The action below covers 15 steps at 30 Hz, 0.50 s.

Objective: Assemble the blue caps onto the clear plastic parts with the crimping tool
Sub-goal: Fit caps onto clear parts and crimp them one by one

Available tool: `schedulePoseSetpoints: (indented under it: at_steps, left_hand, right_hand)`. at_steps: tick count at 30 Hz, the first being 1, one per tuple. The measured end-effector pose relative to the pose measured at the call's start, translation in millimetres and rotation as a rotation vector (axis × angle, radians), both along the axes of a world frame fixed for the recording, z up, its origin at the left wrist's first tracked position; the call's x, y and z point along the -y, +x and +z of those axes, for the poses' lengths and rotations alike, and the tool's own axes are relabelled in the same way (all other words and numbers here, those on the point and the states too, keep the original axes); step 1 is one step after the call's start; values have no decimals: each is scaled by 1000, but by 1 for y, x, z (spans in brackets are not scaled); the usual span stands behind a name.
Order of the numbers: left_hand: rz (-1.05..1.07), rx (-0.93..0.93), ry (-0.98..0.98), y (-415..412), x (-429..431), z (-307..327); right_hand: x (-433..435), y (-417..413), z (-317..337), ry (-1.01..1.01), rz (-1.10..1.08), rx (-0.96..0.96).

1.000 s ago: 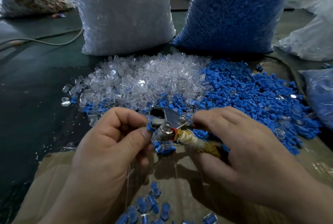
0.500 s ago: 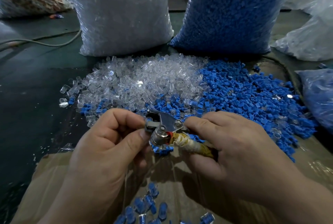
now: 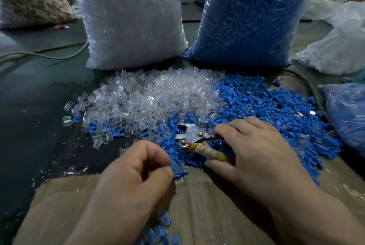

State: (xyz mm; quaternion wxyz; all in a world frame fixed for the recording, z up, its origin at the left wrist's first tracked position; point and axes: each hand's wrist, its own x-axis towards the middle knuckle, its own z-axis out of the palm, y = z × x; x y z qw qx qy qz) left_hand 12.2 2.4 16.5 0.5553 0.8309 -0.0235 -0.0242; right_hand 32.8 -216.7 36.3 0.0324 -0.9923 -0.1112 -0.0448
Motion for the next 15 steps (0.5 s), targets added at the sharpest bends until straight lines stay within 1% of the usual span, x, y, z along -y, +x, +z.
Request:
schedulePoseSetpoints:
  at_steps: [2,4,7,9,11,13,15]
  left_hand:
    - [-12,77,95,-2,2,2]
    - [-1,111,150,-3,4,2]
    - [-7,118,176,-6,6,3]
    - [0,137,182,-7,8,3]
    - [23,165,177,-6,8,1]
    - [28,183,176,-5,7,-1]
    - [24,201,181,-6,7,-1]
  right_hand:
    - [1,5,-2,-23,-14,-27]
    - [0,7,-1,-39,-28,-41]
    - [-5,0,3,7,-3,29]
    - [-15,-11,8,132,83,151]
    - [-28,-21,6,222,230,195]
    - [-37,-26,2,225,314,192]
    - [-39,-27,0,219,311,183]
